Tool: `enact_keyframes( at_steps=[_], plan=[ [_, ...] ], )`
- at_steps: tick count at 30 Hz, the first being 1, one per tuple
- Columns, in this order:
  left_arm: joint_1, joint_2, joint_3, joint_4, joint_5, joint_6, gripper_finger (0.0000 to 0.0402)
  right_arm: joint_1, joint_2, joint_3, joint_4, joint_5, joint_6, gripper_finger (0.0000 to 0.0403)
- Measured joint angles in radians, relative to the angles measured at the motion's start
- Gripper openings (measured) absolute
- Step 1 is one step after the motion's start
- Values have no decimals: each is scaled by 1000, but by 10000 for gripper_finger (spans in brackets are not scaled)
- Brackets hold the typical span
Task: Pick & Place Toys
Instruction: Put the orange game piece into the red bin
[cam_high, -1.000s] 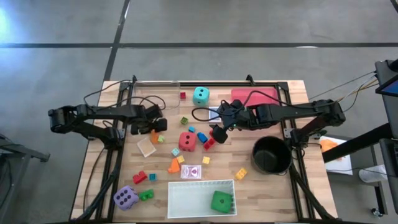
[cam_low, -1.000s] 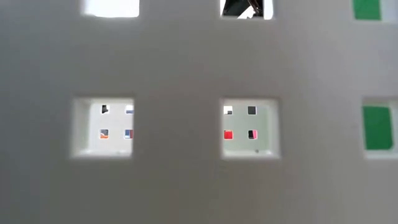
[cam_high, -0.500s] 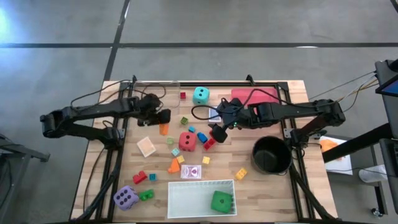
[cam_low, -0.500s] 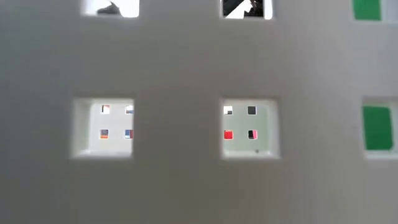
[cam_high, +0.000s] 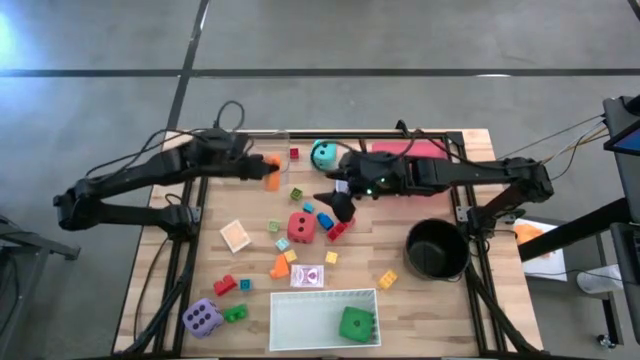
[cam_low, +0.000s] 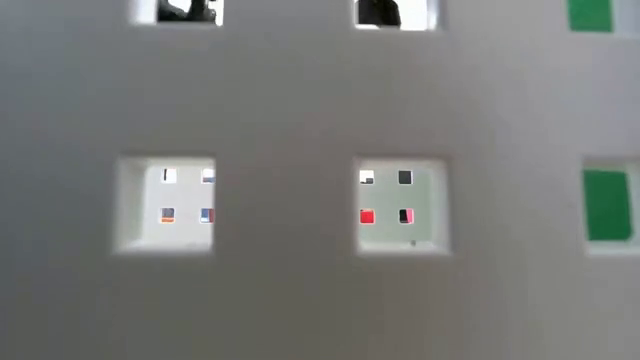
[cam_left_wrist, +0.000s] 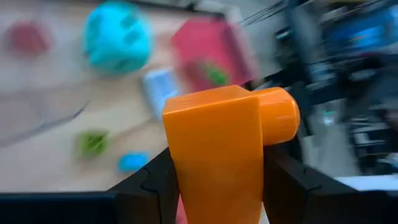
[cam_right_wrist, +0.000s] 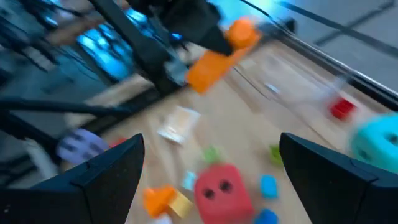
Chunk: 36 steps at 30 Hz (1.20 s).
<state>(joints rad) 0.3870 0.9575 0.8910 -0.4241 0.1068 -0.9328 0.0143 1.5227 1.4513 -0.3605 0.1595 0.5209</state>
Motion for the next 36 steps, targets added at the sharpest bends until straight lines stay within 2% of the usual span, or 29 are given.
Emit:
enact_keyframes(
  at_steps=[7,10,17,23,30,33,36],
  plan=[
    [-1,-3,7,381,104,66,169,-25,28,1,230,-41,82,365],
    [-3,15,3,495,153,67,169,-36,39,2,280,-49,112,365],
    [-16,78,8,582,184,65,169,-62,55,2,405,-97,120,365],
    [-32,135,17,719,217,43,169,-91,66,2,400,-135,159,365],
    [-41,174,61,742,224,44,169,-98,65,14,401,-175,153,363],
    [-42,198,81,742,235,44,169,-98,66,20,406,-179,152,350],
    [-42,222,99,741,255,43,169,-102,68,23,401,-185,138,318]
  ],
)
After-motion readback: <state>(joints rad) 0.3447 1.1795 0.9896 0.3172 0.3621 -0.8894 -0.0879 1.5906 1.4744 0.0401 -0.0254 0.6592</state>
